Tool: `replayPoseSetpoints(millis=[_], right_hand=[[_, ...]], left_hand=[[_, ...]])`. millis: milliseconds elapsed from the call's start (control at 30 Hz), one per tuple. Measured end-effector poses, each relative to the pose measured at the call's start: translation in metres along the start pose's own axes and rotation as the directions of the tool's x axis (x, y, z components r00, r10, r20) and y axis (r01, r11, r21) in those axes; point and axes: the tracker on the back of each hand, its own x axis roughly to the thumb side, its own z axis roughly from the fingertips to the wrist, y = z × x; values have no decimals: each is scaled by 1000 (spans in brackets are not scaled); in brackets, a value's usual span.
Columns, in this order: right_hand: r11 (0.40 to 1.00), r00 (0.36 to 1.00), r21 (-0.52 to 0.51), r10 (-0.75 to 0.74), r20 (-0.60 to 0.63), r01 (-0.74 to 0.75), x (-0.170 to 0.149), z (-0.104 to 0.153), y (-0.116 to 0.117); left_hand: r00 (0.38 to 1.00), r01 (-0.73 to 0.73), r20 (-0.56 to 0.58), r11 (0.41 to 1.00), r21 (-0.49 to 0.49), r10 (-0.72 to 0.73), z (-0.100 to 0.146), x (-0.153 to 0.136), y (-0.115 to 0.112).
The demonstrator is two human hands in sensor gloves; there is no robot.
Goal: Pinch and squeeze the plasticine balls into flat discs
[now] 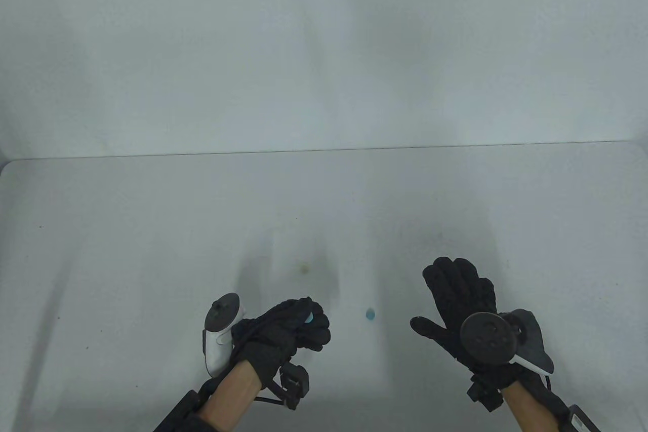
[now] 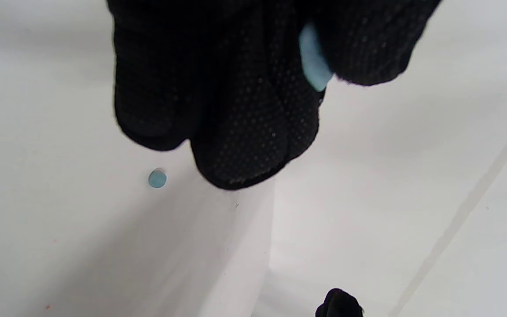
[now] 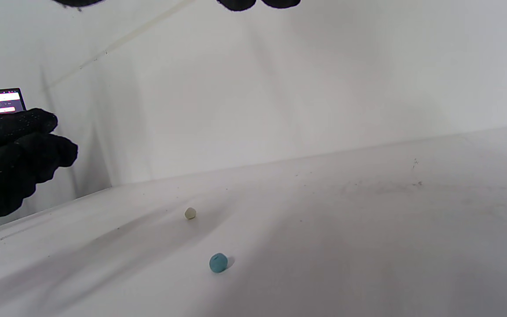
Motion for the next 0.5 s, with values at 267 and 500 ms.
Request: replayPoseSetpoints(millis=[267, 500], right_hand=[[1000, 1000, -1, 2, 2, -2, 1, 0, 0], [1000, 1000, -3, 3, 1, -3, 1, 0, 0]], left_hand=[[999, 18, 46, 998, -60, -15, -2, 0, 0], [1000, -21, 14, 999, -34, 22, -1, -2, 2]])
